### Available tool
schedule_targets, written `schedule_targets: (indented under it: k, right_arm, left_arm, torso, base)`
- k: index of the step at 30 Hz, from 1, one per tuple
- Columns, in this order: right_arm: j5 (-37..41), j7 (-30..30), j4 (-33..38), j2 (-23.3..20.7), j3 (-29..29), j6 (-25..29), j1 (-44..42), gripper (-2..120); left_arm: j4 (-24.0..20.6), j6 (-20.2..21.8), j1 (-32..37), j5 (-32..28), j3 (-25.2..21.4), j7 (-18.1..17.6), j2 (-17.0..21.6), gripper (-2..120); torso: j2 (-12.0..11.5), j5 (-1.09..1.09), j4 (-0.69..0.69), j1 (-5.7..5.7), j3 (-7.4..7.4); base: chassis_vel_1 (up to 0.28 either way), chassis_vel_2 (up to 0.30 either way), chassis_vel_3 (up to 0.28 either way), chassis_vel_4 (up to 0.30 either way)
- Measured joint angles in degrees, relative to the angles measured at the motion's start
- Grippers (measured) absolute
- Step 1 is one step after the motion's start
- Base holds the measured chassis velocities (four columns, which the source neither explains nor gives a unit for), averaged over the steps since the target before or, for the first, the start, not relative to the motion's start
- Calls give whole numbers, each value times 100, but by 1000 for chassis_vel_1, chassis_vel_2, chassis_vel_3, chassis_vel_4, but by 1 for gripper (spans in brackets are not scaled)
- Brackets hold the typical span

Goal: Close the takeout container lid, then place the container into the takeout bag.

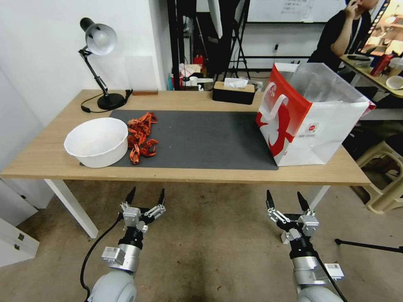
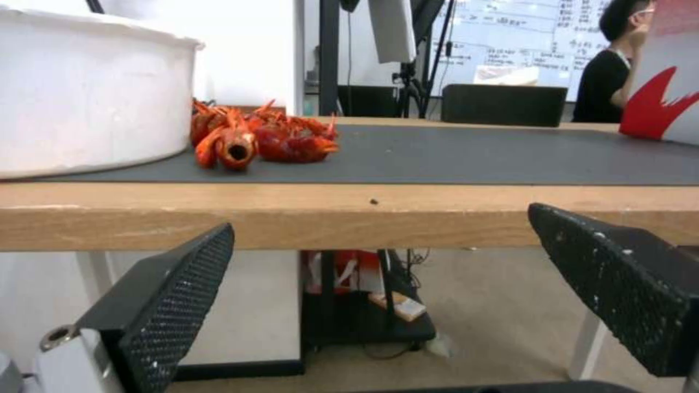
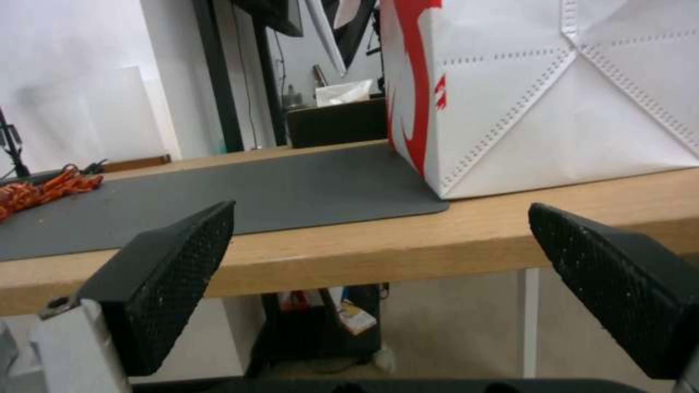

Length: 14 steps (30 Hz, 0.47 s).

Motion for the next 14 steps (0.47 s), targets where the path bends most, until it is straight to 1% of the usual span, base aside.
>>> schedule_targets:
  k: [4,14]
  right_arm:
    - [-12,-59,-47,-14,-66,-8,19,100]
    - [-11,-72,-49,-24,-68,-21,27,100]
  left_arm:
    - [68,-51,43,137,-2,-175,-38,100]
    - [70,-53,47,146,-1,-192,-39,100]
  torso:
    - [0,1,1,0,0]
    - [-1,0,0,0,0]
  base:
    - [0,0,0,0]
    - [0,0,0,0]
